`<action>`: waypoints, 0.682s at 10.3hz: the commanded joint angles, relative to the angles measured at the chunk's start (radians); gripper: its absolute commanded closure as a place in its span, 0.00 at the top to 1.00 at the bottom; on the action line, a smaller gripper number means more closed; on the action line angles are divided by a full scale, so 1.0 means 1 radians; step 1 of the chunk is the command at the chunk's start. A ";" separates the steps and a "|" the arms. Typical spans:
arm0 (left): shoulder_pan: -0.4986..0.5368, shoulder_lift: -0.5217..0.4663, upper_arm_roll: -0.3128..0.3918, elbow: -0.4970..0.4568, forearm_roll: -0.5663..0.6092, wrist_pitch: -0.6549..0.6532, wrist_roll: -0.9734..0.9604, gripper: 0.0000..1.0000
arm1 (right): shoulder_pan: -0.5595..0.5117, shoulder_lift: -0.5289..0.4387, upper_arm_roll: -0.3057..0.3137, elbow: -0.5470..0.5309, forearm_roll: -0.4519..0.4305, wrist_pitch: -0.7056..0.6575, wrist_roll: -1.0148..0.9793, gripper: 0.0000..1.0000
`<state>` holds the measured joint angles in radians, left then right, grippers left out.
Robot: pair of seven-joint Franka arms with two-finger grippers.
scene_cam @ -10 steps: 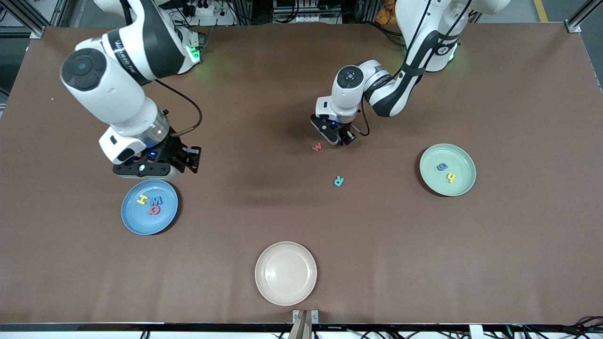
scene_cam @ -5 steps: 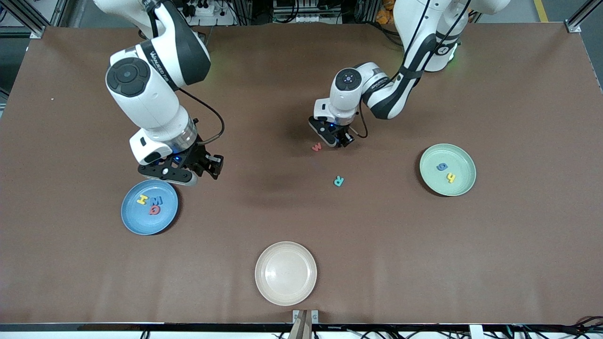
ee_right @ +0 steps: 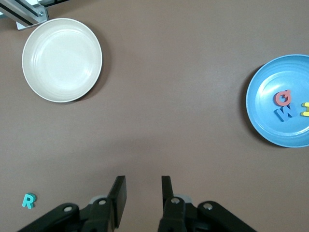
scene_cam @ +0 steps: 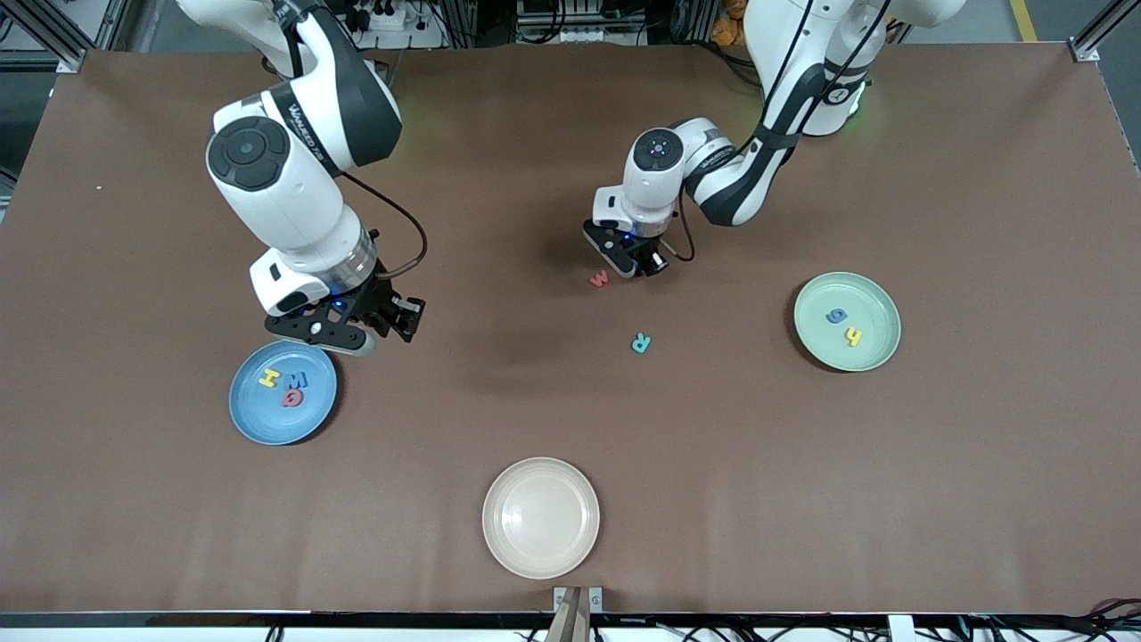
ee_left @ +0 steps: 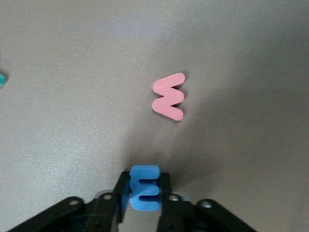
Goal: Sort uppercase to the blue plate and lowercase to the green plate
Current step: 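Drop the E on the green plate while the right gripper reaches the R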
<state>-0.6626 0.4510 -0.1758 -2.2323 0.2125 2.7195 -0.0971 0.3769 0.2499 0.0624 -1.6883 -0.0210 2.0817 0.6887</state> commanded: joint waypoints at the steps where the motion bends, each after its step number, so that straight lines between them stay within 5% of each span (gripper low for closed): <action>1: -0.002 0.000 0.012 0.003 0.034 0.000 -0.023 0.22 | 0.008 0.026 0.001 0.021 -0.011 0.003 0.041 0.23; 4: 0.023 -0.027 0.012 0.003 0.034 -0.014 -0.010 0.14 | 0.072 0.098 0.001 0.057 -0.017 0.064 0.158 0.30; 7: 0.186 -0.128 0.002 -0.015 0.036 -0.108 -0.001 0.00 | 0.157 0.247 -0.001 0.221 -0.042 0.058 0.302 0.41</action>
<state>-0.5718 0.4051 -0.1604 -2.2178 0.2137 2.6633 -0.0969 0.5000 0.4021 0.0632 -1.5859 -0.0268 2.1573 0.9210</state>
